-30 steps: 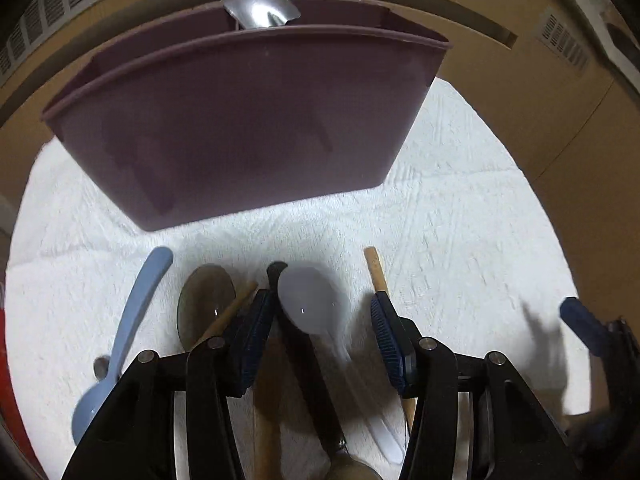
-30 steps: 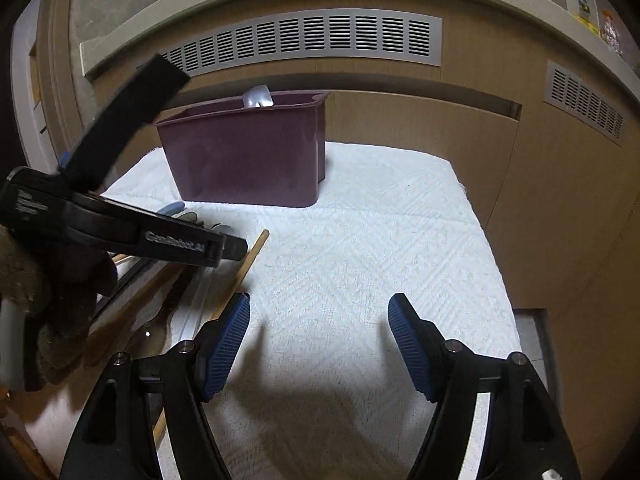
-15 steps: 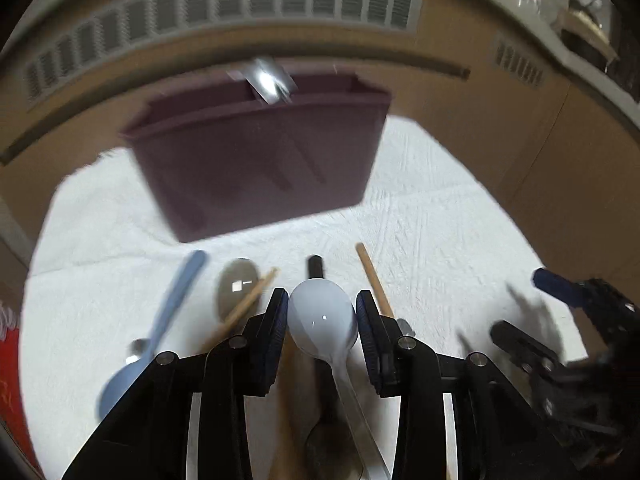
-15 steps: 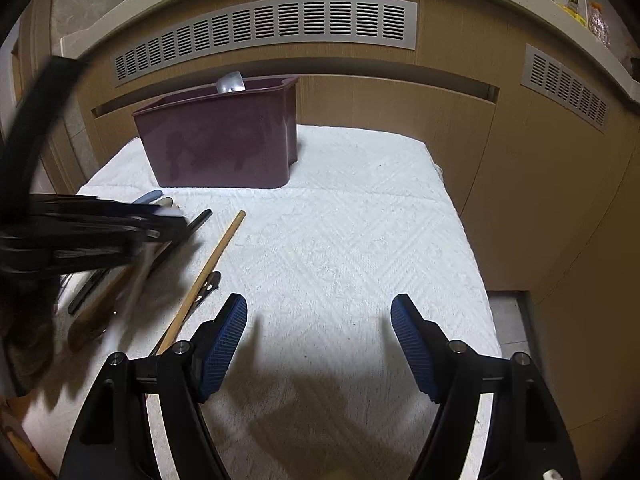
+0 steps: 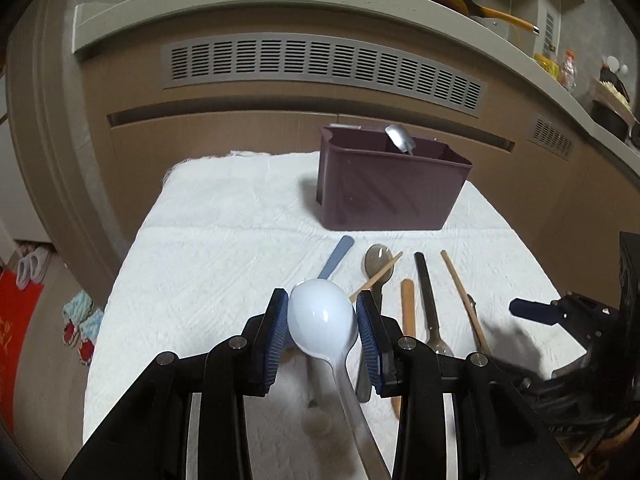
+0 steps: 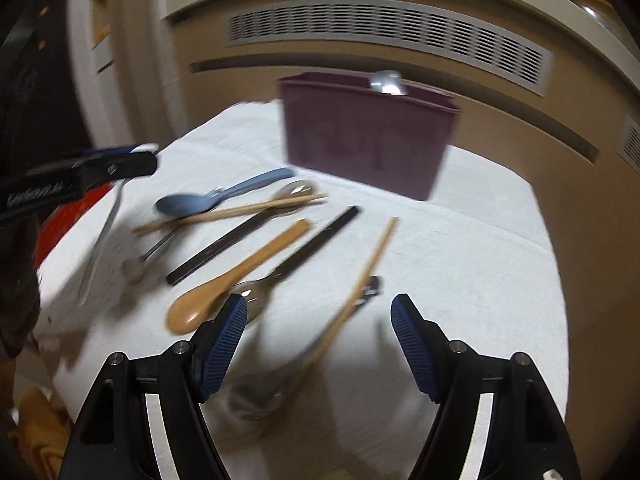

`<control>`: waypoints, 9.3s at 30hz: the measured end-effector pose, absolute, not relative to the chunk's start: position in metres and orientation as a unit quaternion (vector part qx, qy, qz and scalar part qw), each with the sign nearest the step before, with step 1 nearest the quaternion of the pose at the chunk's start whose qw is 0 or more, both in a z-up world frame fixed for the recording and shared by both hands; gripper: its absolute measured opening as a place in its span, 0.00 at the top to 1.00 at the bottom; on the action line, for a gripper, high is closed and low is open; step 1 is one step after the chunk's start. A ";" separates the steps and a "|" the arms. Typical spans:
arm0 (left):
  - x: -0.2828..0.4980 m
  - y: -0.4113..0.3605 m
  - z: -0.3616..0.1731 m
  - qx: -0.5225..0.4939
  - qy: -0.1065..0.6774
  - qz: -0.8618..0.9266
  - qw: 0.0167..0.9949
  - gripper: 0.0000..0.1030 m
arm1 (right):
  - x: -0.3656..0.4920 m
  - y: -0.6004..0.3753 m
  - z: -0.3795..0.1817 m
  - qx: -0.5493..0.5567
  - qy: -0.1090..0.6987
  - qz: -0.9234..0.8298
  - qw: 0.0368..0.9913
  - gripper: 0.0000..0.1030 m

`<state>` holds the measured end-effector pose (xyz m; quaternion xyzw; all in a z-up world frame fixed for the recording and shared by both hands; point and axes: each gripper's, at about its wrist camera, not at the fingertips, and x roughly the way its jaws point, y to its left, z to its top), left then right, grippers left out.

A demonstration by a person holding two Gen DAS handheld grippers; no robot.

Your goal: Organize utensils

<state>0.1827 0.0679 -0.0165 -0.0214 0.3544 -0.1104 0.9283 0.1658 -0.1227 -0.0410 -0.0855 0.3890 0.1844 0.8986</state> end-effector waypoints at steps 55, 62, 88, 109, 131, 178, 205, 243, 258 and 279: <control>0.132 0.008 0.061 0.013 0.270 -0.150 0.951 0.65 | 0.144 -0.176 0.071 -0.008 0.284 0.187 0.941 0.95; 0.132 0.002 0.084 0.020 0.228 -0.138 0.964 0.65 | 0.141 -0.185 0.083 -0.005 0.267 0.177 0.947 0.95; 0.349 -0.034 0.091 0.064 0.007 -0.086 0.994 0.65 | 0.333 -0.181 0.141 -0.025 0.191 0.147 0.970 0.95; 0.402 -0.002 0.009 -0.065 0.280 -0.132 0.949 0.52 | 0.350 -0.184 0.048 -0.040 0.309 0.151 0.938 0.83; 0.236 0.089 -0.020 0.003 0.346 -0.124 0.930 0.27 | 0.251 -0.156 0.018 -0.113 0.335 0.137 0.925 0.37; 0.340 -0.030 -0.077 0.039 0.520 -0.200 0.829 0.51 | 0.196 -0.176 -0.045 -0.091 0.370 0.128 0.916 0.11; 0.225 0.027 0.024 -0.014 0.294 -0.183 0.938 0.69 | 0.296 -0.116 -0.065 -0.056 0.476 0.137 0.867 0.63; 0.184 -0.003 0.179 -0.049 0.164 -0.227 0.959 0.71 | 0.185 -0.158 0.178 -0.031 0.183 0.171 0.968 0.89; 0.303 0.000 0.186 -0.067 0.128 -0.231 0.962 0.71 | 0.287 -0.173 0.211 -0.024 0.101 0.114 0.988 0.89; 0.394 -0.001 0.020 -0.102 0.321 -0.207 0.918 0.71 | 0.358 -0.169 0.045 -0.036 0.298 0.121 0.946 0.89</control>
